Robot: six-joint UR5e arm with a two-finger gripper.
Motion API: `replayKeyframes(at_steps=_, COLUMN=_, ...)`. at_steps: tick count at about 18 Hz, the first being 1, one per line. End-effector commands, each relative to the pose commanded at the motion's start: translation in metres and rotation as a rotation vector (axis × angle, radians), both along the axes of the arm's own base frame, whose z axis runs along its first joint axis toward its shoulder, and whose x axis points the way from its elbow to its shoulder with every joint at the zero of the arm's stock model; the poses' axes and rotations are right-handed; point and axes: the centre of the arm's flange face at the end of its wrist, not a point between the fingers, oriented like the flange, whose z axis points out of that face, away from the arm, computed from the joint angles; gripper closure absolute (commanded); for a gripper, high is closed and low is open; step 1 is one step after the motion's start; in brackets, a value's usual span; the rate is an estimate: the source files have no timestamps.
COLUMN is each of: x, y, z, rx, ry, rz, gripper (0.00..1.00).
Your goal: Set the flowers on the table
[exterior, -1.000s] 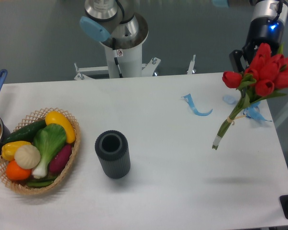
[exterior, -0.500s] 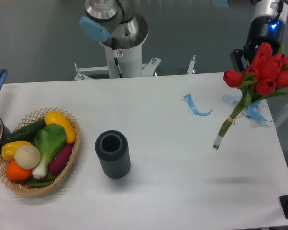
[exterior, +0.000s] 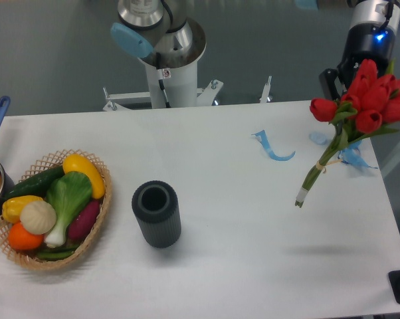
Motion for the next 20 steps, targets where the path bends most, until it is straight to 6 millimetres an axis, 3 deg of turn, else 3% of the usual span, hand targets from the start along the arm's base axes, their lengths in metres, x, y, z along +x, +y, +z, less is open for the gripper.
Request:
replayKeyframes(at_steps=7, x=-0.004, y=0.0, z=0.002, rx=-0.015, ry=0.012, rz=0.005, gripper=0.85)
replayKeyframes(at_steps=10, x=-0.007, y=0.0, z=-0.002, rx=-0.128, ry=0.034, rz=0.052, gripper=0.85)
replayKeyframes(at_steps=16, x=-0.002, y=0.028, z=-0.003, rx=-0.38, ry=0.1, rz=0.109, gripper=0.85)
replayKeyframes(at_steps=20, x=0.008, y=0.067, z=-0.018, rx=-0.574, ry=0.145, rz=0.118, gripper=0.85)
